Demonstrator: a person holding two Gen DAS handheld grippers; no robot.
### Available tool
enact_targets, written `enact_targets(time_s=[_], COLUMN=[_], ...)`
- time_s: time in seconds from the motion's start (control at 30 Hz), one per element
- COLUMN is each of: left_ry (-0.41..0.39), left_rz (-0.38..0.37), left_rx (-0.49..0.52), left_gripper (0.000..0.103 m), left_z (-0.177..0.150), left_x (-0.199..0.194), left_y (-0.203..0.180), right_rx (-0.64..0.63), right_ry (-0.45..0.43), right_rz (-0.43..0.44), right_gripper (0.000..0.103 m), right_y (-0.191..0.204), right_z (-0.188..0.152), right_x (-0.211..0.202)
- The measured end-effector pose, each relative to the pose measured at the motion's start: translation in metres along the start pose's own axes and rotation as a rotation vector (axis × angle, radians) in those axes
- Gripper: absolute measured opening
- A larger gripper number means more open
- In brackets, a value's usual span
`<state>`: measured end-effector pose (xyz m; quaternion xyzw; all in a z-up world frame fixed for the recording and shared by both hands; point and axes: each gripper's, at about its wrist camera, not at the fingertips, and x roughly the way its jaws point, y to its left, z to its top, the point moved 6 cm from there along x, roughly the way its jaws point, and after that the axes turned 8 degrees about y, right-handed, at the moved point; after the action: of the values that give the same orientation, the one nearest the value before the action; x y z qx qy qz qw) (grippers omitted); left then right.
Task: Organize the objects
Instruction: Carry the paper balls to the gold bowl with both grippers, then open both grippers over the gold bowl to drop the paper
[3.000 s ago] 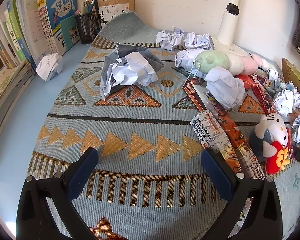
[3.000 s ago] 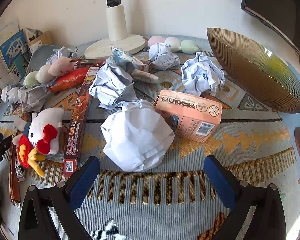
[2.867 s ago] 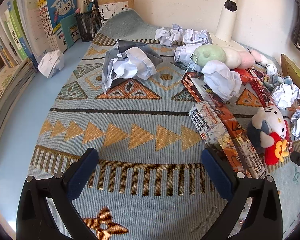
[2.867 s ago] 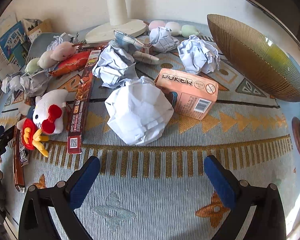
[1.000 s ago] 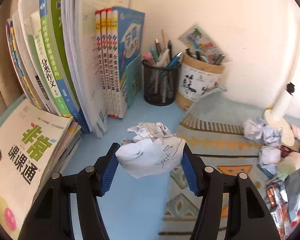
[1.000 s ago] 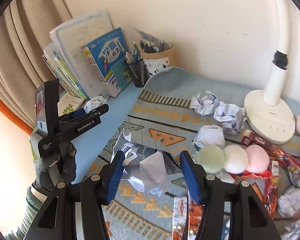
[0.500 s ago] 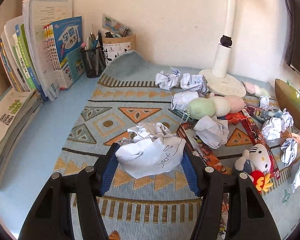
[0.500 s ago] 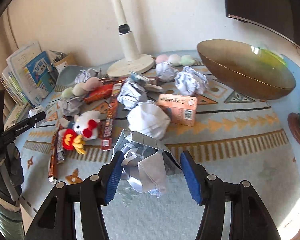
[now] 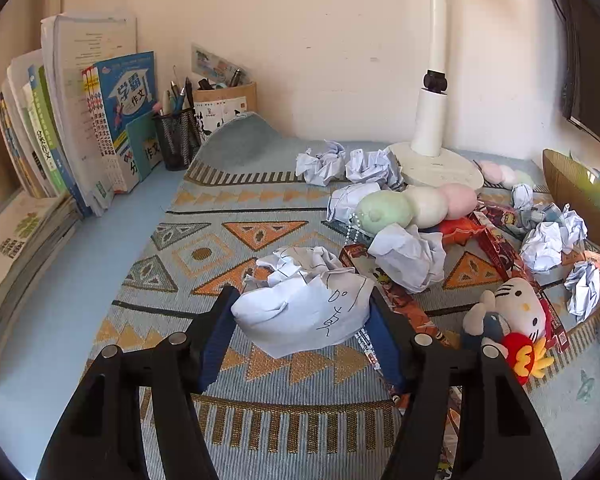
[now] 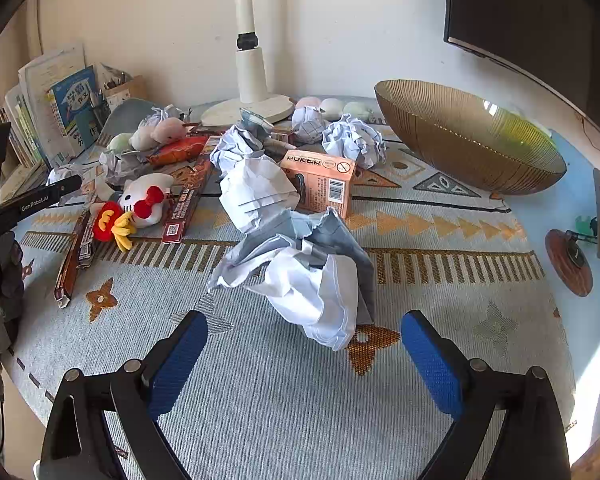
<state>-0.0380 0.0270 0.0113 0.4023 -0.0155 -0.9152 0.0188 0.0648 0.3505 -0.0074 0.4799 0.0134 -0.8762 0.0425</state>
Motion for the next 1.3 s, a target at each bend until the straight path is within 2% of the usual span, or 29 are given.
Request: enact_targets(time_s=[0.23,0.27,0.3,0.33,0.37,0.53,0.63,0.7,0.8,0.93,1.07,1.2,1.3], left_ry=[0.011,0.012,0.014,0.017,0.02,0.036,0.042,0.018,0.035,0.046,0.083,0.129,0.108], left_rz=[-0.013,-0.011,-0.01,-0.007,-0.006,0.009,-0.042,-0.051,-0.12,-0.383,-0.587,-0.662,-0.668], left_rx=[-0.023,-0.02,-0.018,-0.016,-0.017,0.0,-0.003,0.027,0.106,0.221,0.305,0.318,0.337], left_gripper=[0.062,0.062,0.062,0.062,0.062,0.06,0.059,0.059,0.059,0.059,0.059,0.059,0.062], left_z=[0.0,0.0,0.0,0.0,0.0,-0.001,0.008,0.024,0.054,0.09,0.111,0.116,0.12], left_x=[0.003,0.003,0.004,0.004,0.005,0.005,-0.01,-0.027,-0.043,-0.055,-0.053,-0.037,-0.03], left_y=[0.004,0.003,0.003,0.002,0.002,-0.001,-0.007,-0.022,-0.068,-0.173,-0.276,-0.341,-0.37], right_rx=[0.083,0.085,0.087,0.089,0.092,0.128,0.132,0.139,0.186,0.297,0.399,0.413,0.42], right_ry=[0.032,0.027,0.024,0.028,0.036,0.01,-0.033,-0.079,-0.142,-0.173,-0.177,-0.173,-0.173], right_rz=[0.045,0.047,0.043,0.047,0.067,0.112,0.097,0.074,0.022,-0.08,-0.086,-0.135,-0.151], right_gripper=[0.097,0.094,0.088,0.065,0.047,0.046,0.046,0.046,0.046,0.046,0.046,0.046,0.047], right_y=[-0.013,-0.014,-0.015,-0.016,-0.017,-0.022,-0.031,-0.043,-0.072,-0.121,-0.164,-0.185,-0.194], right_z=[0.016,0.018,0.019,0.019,0.02,0.016,0.022,0.031,0.051,0.082,0.104,0.119,0.126], right_x=[0.012,0.012,0.011,0.012,0.013,0.003,-0.018,-0.035,-0.054,-0.061,-0.053,-0.045,-0.04])
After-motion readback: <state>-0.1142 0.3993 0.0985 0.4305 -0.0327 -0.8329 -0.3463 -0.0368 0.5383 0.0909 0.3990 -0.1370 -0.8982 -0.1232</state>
